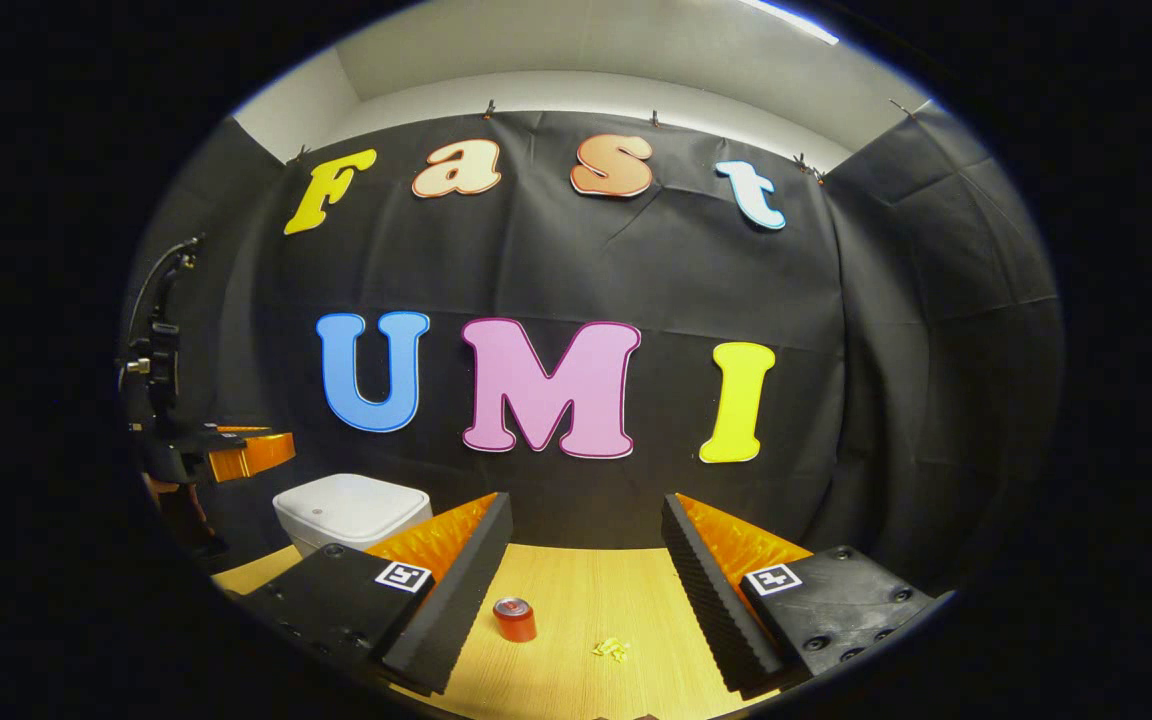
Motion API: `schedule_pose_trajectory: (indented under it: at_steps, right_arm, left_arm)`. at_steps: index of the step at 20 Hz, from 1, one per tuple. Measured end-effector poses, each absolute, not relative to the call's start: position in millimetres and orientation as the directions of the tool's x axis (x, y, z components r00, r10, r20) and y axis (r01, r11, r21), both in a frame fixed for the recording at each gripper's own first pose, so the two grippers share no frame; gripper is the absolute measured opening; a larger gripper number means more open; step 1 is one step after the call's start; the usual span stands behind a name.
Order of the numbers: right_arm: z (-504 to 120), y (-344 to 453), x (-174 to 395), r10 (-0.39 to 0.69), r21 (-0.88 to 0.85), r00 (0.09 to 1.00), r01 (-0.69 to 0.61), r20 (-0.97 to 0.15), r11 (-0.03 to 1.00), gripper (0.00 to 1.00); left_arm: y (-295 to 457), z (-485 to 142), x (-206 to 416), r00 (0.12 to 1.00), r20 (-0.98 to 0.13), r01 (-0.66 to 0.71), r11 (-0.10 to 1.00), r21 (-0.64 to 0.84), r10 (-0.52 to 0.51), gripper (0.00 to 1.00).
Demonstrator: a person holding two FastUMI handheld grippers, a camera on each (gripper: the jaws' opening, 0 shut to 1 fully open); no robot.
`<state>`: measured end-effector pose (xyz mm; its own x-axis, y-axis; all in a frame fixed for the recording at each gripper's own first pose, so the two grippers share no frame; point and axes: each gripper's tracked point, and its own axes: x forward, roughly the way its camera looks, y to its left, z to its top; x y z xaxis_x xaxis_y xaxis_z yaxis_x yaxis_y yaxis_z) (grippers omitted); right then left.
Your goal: Press the lid of the desktop garbage bin to open it, pick up the crumpled paper on the desktop and throw it into the bin, then pick up the pop can on the desktop and drop it into the bin, and finally close the garbage bin lid.
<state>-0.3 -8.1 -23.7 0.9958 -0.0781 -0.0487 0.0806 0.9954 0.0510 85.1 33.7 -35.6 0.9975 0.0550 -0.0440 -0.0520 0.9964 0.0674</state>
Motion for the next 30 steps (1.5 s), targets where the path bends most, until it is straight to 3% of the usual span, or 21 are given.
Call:
schedule_pose_trajectory:
  at_steps: [4, 5, 7, 16, 30]
  right_arm:
    - [-29, -4, -1, -0.057, 0.036, 0.996, 0.059, -0.064, 0.998, 0.98]
    - [-29, -5, -1, -0.055, 0.032, 0.996, 0.057, -0.066, 0.998, 0.98]
    - [-30, -7, -2, -0.053, 0.025, 0.996, 0.055, -0.067, 0.998, 0.98]
    - [-36, -28, -9, -0.093, 0.034, 0.992, 0.096, -0.087, 0.995, 0.98]
    - [-48, -23, -6, -0.072, 0.044, 0.991, 0.077, -0.109, 0.996, 0.98]
  left_arm:
    - [55, -59, 111, 0.990, -0.081, -0.111, 0.990, 0.082, 0.117, 0.20]
    - [57, -66, 112, 0.989, -0.096, -0.109, 0.991, 0.078, 0.116, 0.08]
    - [52, -94, 128, 0.984, -0.159, -0.070, 0.995, 0.070, 0.080, 0.02]
    - [57, -144, 136, 0.955, -0.288, -0.072, 0.997, 0.015, 0.073, 0.01]
    - [58, -145, 133, 0.955, -0.291, -0.023, 0.994, 0.104, 0.052, 0.01]
